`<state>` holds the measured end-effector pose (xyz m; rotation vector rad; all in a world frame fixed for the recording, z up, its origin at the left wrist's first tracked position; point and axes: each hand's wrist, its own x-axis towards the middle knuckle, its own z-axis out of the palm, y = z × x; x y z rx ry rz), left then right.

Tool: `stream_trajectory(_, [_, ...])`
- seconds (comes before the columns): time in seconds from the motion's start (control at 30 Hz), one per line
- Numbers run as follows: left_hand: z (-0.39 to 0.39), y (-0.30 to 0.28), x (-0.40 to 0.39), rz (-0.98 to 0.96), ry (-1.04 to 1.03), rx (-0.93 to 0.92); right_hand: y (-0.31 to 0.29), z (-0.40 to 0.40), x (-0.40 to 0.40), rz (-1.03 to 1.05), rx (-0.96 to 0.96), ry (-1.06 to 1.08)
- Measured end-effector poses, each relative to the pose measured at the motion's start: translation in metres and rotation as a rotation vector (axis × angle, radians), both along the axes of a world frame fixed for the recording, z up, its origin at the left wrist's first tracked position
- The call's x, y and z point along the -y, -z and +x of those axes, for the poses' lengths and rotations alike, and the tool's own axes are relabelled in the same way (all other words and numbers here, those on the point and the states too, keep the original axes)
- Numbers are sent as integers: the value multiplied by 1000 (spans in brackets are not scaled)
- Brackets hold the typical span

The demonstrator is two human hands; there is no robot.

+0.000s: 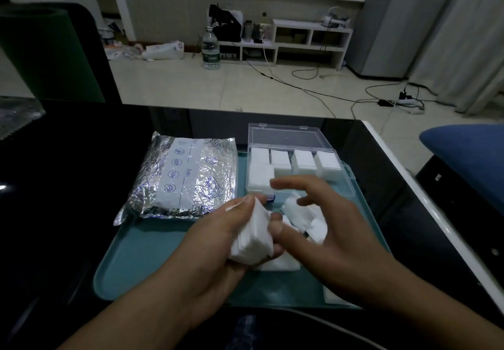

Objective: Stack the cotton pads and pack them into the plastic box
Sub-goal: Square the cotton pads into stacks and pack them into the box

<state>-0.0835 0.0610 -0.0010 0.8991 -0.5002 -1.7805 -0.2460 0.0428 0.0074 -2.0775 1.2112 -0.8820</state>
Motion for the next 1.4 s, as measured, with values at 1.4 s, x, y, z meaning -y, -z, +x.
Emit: stream_trajectory(1.4, [-9, 8, -8, -242, 161, 149, 6, 12, -12, -47, -125, -271])
